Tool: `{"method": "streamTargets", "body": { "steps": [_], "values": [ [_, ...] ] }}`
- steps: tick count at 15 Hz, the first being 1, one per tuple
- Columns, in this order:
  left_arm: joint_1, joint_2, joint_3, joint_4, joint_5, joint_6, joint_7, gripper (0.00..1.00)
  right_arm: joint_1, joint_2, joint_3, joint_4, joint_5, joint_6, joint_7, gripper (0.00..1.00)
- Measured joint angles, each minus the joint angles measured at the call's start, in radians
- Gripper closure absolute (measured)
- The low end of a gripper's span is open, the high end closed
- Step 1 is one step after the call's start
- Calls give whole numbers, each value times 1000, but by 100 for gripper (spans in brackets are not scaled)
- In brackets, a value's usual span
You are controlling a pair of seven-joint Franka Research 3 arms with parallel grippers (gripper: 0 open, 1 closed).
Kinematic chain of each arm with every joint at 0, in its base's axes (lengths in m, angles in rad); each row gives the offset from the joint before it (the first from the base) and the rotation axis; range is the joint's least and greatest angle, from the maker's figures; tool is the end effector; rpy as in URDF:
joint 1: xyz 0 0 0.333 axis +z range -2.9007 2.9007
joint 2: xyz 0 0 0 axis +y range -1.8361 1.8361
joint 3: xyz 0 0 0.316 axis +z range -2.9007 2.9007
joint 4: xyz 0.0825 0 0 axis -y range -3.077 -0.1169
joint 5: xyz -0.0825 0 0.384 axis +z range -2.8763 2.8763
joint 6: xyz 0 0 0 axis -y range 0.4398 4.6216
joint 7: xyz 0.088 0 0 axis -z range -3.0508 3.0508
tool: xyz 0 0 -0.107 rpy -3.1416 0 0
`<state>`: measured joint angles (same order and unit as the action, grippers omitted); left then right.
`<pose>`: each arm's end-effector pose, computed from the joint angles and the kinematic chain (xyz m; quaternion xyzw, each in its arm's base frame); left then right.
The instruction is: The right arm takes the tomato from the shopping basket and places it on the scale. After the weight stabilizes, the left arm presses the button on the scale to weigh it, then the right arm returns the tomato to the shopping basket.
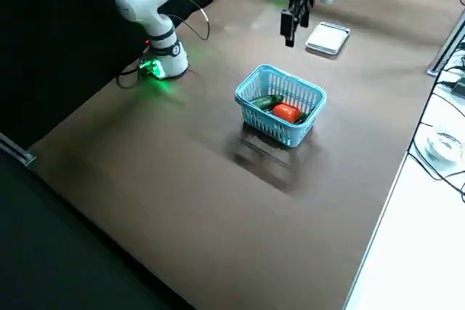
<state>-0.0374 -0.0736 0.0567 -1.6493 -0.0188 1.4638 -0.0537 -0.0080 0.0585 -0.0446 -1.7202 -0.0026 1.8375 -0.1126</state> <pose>0.5189 0.0089 0.6186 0.9977 0.0358 -0.0562 0.0105 0.5869 -0.0305 0.5435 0.9991 0.0304 0.0291 0.0050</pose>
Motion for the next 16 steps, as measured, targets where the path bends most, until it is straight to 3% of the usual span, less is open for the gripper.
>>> {"method": "streamTargets", "body": {
  "steps": [6,11,16],
  "values": [
    [0,9,0,0,0,0,8,0,-2,24,-4,-212,0,203,0,0],
    [0,24,-1,0,45,0,36,0,-3,176,-5,-279,2,387,3,0],
    [-4,39,-6,0,62,0,117,0,-10,256,-8,-292,2,448,4,2]
  ]
}}
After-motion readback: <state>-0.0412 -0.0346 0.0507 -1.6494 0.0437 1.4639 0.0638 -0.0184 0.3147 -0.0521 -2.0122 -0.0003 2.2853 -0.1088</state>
